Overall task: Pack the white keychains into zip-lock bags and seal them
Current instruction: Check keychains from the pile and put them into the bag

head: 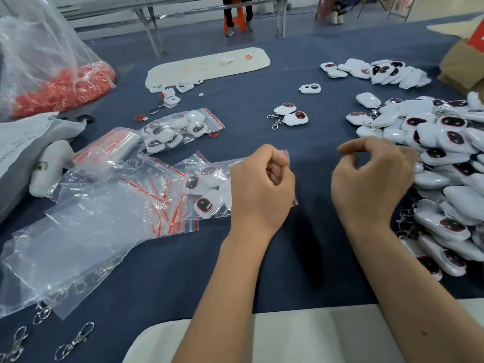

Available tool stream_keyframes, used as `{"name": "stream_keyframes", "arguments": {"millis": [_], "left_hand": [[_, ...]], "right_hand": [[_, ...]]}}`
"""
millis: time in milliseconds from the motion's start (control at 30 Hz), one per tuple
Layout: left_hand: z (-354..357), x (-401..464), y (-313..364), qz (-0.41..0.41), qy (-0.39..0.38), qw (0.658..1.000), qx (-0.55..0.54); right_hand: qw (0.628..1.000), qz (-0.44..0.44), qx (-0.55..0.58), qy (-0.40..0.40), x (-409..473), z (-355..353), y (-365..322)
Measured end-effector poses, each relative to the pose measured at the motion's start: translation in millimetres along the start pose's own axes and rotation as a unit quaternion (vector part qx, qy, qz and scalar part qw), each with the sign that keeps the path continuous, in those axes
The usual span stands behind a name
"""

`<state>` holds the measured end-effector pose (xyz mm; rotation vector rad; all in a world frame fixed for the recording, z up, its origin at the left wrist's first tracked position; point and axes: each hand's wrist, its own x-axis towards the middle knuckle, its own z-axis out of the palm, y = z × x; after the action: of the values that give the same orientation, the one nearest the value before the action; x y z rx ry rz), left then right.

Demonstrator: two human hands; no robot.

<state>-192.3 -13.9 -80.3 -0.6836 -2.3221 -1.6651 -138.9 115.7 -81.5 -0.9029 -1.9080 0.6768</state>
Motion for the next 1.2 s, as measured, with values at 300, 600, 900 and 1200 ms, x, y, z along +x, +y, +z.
{"name": "stream_keyframes", "arguments": {"millis": [300, 600, 900, 1200], "left_hand": [[-1.5, 1.2, -5.8, -0.026, -0.012, 0.998, 0.048], [-3.7, 1.1, -2.1, 0.042, 0.026, 0.997, 0.052], [3.0, -9.8, 7.8, 0.124, -0.131, 0.984, 0.004], [-5.9, 3.8, 0.7, -0.047, 0.073, 0.996, -0.003]], "right_hand": [[0.959, -0.03, -0.202, -0.198, 7.6, -1.1, 10.7], [0.971, -0.063, -0.117, -0.199, -1.6, 7.2, 9.5], [0.972, -0.03, 0.159, -0.172, -2.2, 13.7, -1.5], [0.842, 0.059, 0.36, -0.398, -14.0, 16.2, -9.4]]}}
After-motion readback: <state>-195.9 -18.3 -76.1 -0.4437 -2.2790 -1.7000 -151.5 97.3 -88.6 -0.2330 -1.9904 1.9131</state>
